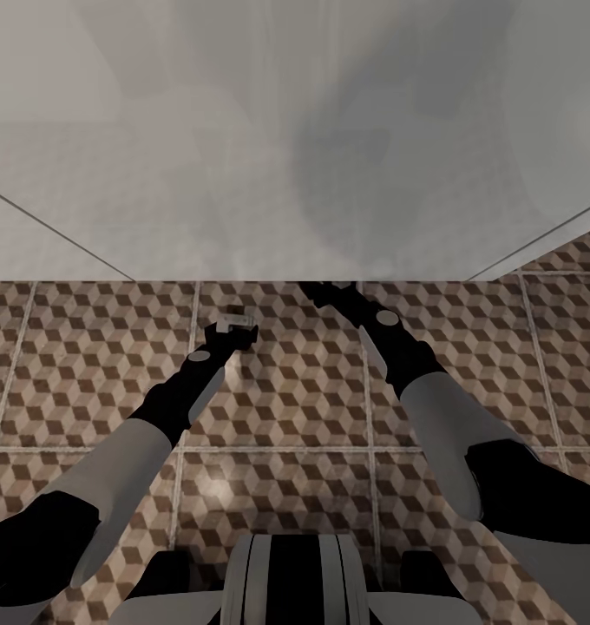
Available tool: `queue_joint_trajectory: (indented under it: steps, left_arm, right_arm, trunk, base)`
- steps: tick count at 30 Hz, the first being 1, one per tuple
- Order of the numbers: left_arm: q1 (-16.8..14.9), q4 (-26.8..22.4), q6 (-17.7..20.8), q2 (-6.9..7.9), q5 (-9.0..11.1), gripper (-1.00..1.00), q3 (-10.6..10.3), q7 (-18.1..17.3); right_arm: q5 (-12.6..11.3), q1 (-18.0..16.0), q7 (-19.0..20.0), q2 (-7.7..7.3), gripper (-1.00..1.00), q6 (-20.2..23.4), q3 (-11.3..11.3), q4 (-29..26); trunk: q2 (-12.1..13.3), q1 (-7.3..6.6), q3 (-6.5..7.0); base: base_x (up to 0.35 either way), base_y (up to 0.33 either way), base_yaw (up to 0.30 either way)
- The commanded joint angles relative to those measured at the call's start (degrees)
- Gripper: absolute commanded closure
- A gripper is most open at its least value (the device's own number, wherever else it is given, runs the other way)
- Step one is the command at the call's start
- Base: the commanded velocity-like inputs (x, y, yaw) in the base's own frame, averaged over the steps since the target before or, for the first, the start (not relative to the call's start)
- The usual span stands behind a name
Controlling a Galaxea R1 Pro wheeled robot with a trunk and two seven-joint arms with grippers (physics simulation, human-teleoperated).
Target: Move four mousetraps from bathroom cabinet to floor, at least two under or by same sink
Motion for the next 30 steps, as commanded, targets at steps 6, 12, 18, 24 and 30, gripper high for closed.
queue_joint_trajectory:
  steps: [6, 12, 18, 24, 30]
  left_arm:
    - [-0.03, 0.0, 0.22, 0.05, 0.6, -1.0, -0.31, 0.49]
    - [-0.03, 0.33, 0.22, 0.05, 0.6, -1.0, -0.31, 0.49]
    - [-0.03, 0.38, 0.21, 0.05, 0.6, -1.0, -0.31, 0.49]
    - [-0.03, 0.38, 0.19, 0.05, 0.61, -1.0, -0.31, 0.49]
    - [-0.03, 0.38, 0.18, 0.05, 0.63, -1.0, -0.31, 0.49]
  right_arm:
    - [0.33, -0.03, 0.08, 0.0, 1.0, -0.29, -0.04, 0.11]
    - [0.33, -0.03, 0.05, 0.0, 1.0, -0.3, -0.04, 0.13]
    - [0.4, -0.03, 0.02, 0.0, -1.0, -0.31, -0.04, 0.13]
    - [0.42, -0.03, 0.02, 0.0, -1.0, -0.31, -0.03, 0.13]
    - [0.42, -0.03, 0.02, 0.0, -1.0, -0.31, -0.03, 0.13]
  trunk:
    - [-0.01, -0.01, -0.03]
    - [-0.01, -0.01, -0.03]
    - [-0.01, -0.01, -0.03]
    - [-0.01, -0.01, -0.03]
    - [-0.01, -0.01, -0.03]
  base:
    - [0.0, 0.0, 0.0]
    - [0.0, 0.0, 0.0]
    - [0.0, 0.0, 0.0]
    - [0.0, 0.0, 0.0]
    - [0.0, 0.0, 0.0]
